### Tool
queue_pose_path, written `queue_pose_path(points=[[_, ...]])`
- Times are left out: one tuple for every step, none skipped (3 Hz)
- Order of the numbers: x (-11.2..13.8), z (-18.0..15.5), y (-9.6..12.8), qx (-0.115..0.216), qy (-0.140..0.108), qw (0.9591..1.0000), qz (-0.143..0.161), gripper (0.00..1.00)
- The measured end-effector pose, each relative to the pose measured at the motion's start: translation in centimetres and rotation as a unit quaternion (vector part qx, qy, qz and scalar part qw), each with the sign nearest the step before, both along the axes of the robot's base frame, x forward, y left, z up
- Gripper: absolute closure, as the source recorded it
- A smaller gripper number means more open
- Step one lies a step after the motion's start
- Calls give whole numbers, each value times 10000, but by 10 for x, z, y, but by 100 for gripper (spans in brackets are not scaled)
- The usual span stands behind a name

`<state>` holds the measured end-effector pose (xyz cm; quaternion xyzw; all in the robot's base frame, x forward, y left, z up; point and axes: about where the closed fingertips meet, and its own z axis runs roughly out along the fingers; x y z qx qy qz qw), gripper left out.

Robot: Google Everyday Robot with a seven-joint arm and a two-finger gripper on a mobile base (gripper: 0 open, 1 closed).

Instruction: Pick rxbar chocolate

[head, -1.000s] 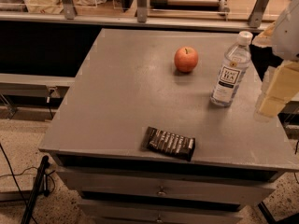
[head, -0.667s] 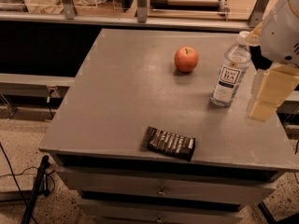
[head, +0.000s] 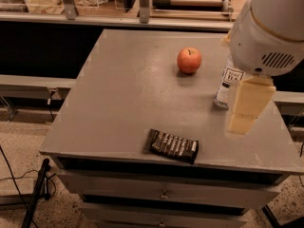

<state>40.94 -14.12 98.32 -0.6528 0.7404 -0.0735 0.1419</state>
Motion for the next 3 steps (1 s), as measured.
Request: queue_pose_path(points=[[12,-18,7,257,334,9980,-470,0],[24,-40,13,165,775,9917,-1011,0],[34,-52,19,4,1024,9853,-1367,0]])
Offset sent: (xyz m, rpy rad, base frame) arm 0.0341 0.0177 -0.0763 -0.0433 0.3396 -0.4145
